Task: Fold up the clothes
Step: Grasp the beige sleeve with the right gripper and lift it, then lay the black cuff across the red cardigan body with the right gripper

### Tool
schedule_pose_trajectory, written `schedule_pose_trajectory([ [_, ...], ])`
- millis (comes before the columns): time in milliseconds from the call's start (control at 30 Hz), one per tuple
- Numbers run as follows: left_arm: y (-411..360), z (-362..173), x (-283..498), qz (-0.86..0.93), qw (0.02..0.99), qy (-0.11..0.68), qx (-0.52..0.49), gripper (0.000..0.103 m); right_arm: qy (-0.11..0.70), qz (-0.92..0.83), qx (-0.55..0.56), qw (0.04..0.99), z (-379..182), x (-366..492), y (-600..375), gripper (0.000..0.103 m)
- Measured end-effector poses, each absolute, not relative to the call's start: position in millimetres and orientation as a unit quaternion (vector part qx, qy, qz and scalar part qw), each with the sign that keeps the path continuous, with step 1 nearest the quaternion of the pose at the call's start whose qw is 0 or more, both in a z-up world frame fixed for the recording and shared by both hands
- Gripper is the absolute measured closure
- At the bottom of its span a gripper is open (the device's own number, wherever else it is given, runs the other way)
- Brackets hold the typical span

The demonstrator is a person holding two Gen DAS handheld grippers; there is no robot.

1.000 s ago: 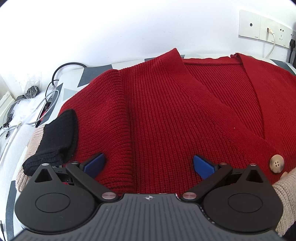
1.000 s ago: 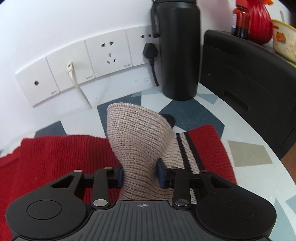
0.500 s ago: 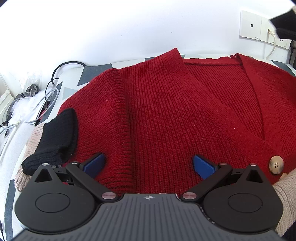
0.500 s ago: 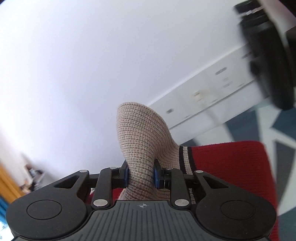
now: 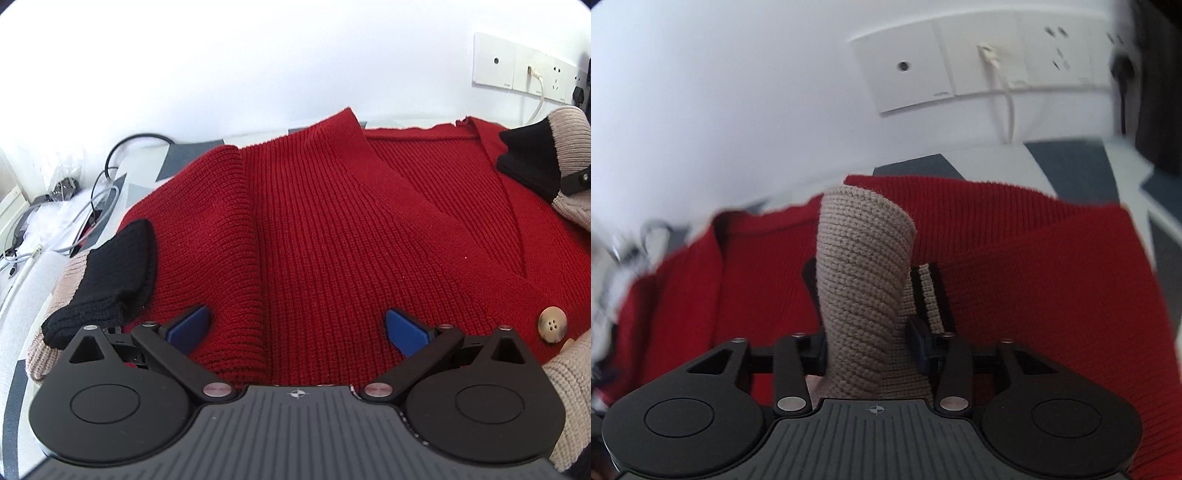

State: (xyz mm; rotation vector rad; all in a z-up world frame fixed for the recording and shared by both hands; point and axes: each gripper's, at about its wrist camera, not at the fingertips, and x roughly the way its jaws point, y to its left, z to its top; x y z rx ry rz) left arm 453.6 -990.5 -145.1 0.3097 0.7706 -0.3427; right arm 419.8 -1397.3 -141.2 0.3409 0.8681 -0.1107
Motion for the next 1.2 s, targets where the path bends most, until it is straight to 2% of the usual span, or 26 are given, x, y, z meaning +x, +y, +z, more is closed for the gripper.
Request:
schedule_pose_trajectory([
  [33,-991,-145,454,-0.165,0.902,0.371,0.148,0.0,0.43,-0.073,0.112,0.893,-136,426,-1384,0.027],
  [67,-991,-145,454,-0.165,0.902,0.37,0.147,0.0,0.429,-0.095,0.066,0.896,-131,427,-1373,0.018],
  [100,-990,-144,455,-0.166,0.902,0.37,0.145,0.0,0.427,-0.112,0.027,0.897,-126,429,-1364,0.014],
  [167,-990,-144,455,-0.168,0.903,0.369,0.142,0.0,0.419,-0.112,0.012,0.901,-116,428,-1357,0.014],
  [267,-990,-144,455,-0.169,0.904,0.366,0.141,0.0,0.394,-0.12,0.011,0.911,-97,426,-1349,0.02],
  [300,-990,-145,455,-0.168,0.905,0.365,0.14,0.0,0.38,-0.116,0.011,0.918,-89,425,-1345,0.026],
  [433,-990,-144,456,-0.168,0.906,0.363,0.138,0.0,0.338,-0.081,-0.002,0.938,-71,428,-1319,0.026],
  [567,-989,-145,456,-0.169,0.906,0.363,0.135,0.0,0.365,-0.045,-0.032,0.929,-85,451,-1290,0.027],
  [700,-989,-145,456,-0.17,0.907,0.362,0.135,0.0,0.407,-0.065,-0.029,0.911,-113,481,-1281,0.036],
  [867,-988,-145,456,-0.17,0.907,0.362,0.134,0.0,0.456,-0.123,-0.022,0.881,-145,507,-1296,0.037],
  [967,-988,-145,456,-0.17,0.907,0.361,0.135,0.0,0.454,-0.128,0.011,0.882,-149,508,-1309,0.038],
  [1067,-989,-145,456,-0.169,0.907,0.361,0.135,0.0,0.448,-0.135,0.031,0.883,-149,507,-1314,0.049],
  [1133,-989,-145,456,-0.169,0.907,0.361,0.135,0.0,0.441,-0.137,0.042,0.886,-148,505,-1321,0.067],
  [1167,-989,-145,456,-0.169,0.907,0.361,0.135,0.0,0.438,-0.136,0.053,0.887,-148,504,-1326,0.07],
  [1200,-989,-145,456,-0.169,0.907,0.361,0.135,0.0,0.435,-0.133,0.068,0.888,-147,503,-1330,0.078],
])
